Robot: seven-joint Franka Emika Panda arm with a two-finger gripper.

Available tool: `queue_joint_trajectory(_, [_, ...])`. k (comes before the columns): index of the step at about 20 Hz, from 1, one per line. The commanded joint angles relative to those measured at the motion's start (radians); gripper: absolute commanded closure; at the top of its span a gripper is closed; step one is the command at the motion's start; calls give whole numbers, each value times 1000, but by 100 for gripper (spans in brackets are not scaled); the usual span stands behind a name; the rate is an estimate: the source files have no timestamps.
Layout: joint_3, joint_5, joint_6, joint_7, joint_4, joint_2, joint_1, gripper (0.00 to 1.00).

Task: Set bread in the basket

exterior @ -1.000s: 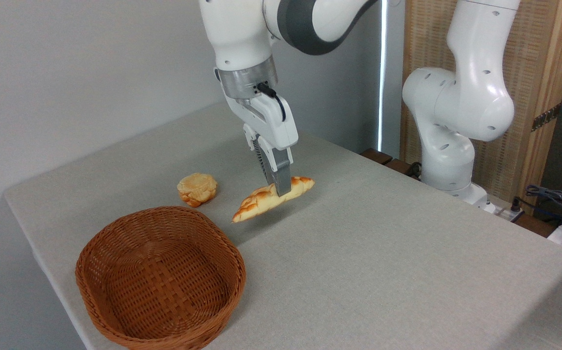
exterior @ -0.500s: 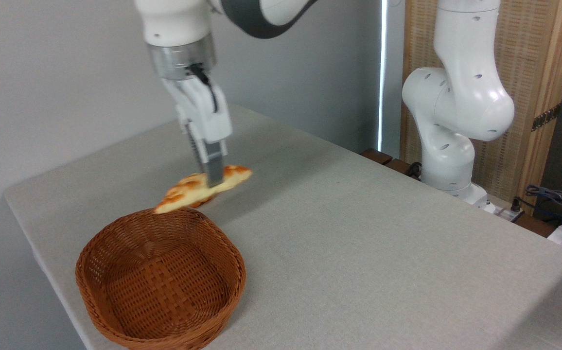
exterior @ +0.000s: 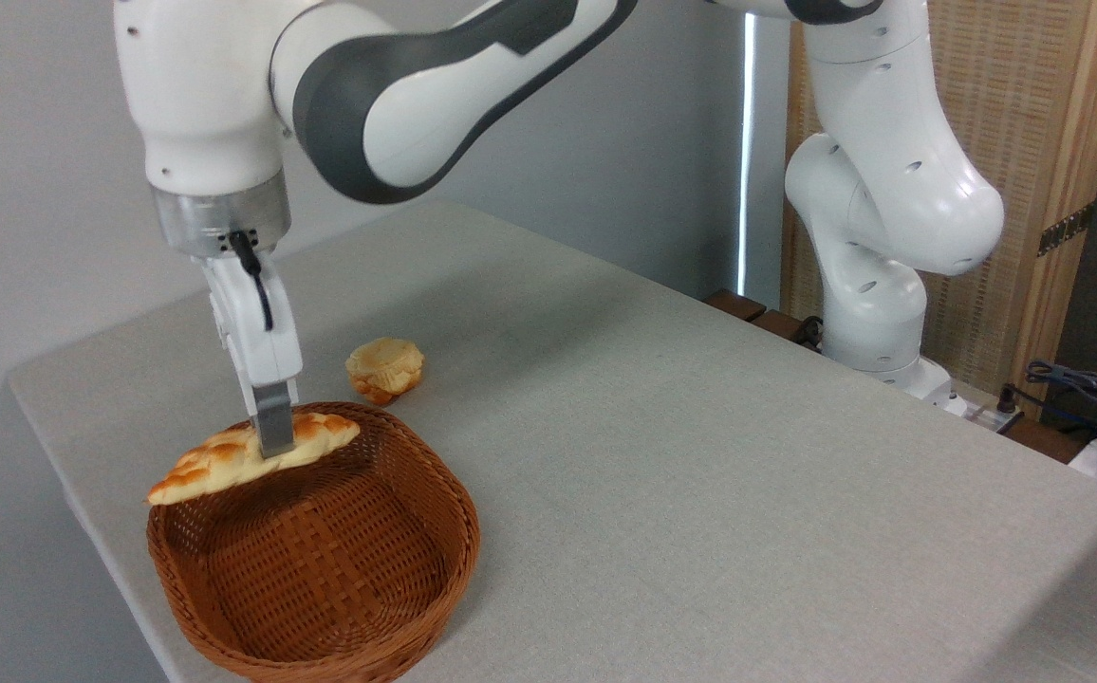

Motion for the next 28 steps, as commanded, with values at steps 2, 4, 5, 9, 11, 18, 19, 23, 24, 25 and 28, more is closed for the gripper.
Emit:
queue_joint_trajectory(2, [-47, -2, -9, 2, 13, 18, 22, 54])
queue_joint_trajectory(4, [-47, -2, -10, 2, 13, 18, 24, 46])
queue_joint_trajectory(5, [-45, -2, -12, 4, 12, 18, 24, 39])
queue_joint_trajectory(9, [-45, -2, -59, 11, 12, 17, 30, 15])
queue_joint_trajectory(11, [-45, -2, -81, 16, 12, 15, 30, 7])
queue_joint_trajectory(18, [-45, -2, -93, 13, 13, 9, 31, 0])
queue_joint_trajectory(19, [-45, -3, -93, 5, 15, 3, 31, 0])
queue_joint_trajectory(23, [-77, -3, -116, -2, 13, -66, 97, 0])
queue_joint_trajectory(24, [-111, -2, -137, -7, 13, -84, 129, 0])
queue_joint_trajectory(25, [-140, -2, -159, -19, 13, -103, 164, 0])
queue_joint_trajectory(28, [-131, 4, -220, -131, 13, -157, 183, 0])
